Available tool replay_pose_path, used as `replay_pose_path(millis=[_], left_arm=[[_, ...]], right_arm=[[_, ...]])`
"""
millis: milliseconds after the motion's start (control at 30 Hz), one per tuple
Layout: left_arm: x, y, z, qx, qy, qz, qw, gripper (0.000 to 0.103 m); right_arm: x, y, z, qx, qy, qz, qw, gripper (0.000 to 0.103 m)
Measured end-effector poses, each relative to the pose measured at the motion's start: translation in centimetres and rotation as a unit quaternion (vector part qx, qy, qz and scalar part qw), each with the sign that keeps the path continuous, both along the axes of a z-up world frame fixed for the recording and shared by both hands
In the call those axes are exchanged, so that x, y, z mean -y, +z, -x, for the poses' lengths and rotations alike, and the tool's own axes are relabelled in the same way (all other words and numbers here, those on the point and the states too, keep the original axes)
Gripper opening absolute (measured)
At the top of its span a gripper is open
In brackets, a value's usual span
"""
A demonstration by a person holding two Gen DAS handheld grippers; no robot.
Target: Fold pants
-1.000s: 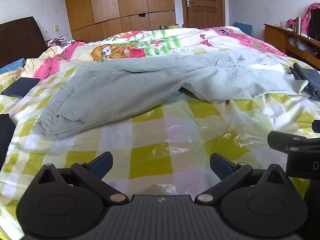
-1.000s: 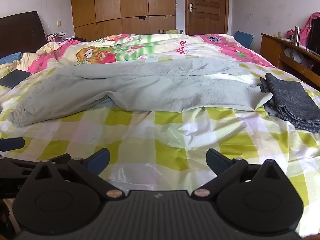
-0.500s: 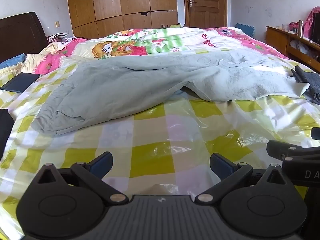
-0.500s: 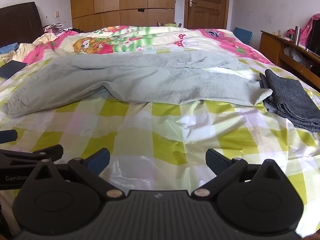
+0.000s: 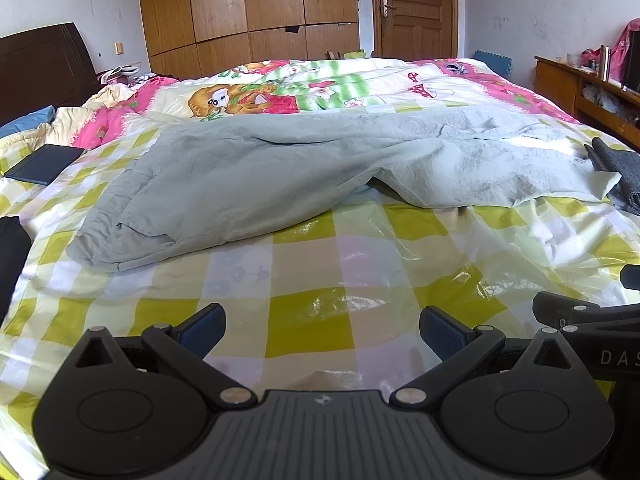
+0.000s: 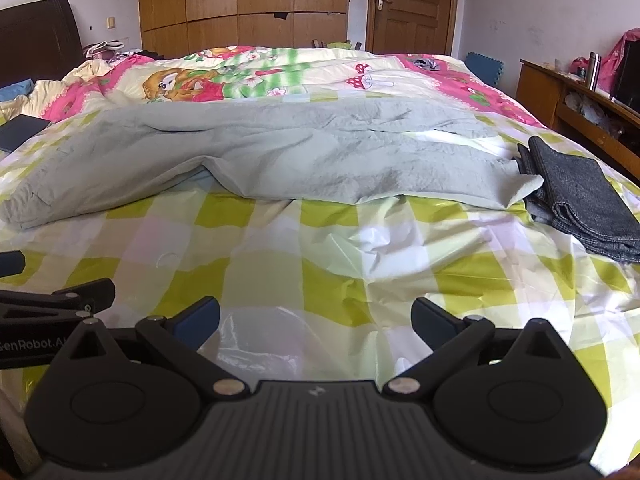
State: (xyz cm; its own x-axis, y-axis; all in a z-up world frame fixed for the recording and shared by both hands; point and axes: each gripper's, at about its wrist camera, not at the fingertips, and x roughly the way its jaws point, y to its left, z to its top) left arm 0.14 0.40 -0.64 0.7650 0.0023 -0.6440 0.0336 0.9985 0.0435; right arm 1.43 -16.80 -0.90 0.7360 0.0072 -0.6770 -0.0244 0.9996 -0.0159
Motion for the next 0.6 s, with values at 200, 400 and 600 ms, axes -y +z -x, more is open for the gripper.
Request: replay_pose_path(millis=[200, 400, 600], left_arm=[[0.0, 0.0, -0.03, 0.0, 0.001, -0.001, 1.0, 0.103], [-0.02, -0.01, -0.05, -0.001, 0.002, -0.001, 1.0, 0.103], [-0.03, -0.07, -0.03, 0.001, 0.002, -0.004, 1.0, 0.103]], right_arm=[[-0.04, -0.09, -0.01, 0.0, 0.001, 0.001, 1.0, 0.101], [-0.05, -0.09, -0.02, -0.001, 0.001, 0.001, 1.0, 0.101], [-0.14, -0.17, 0.02, 0.0, 0.001, 0.002, 1.0, 0.101]])
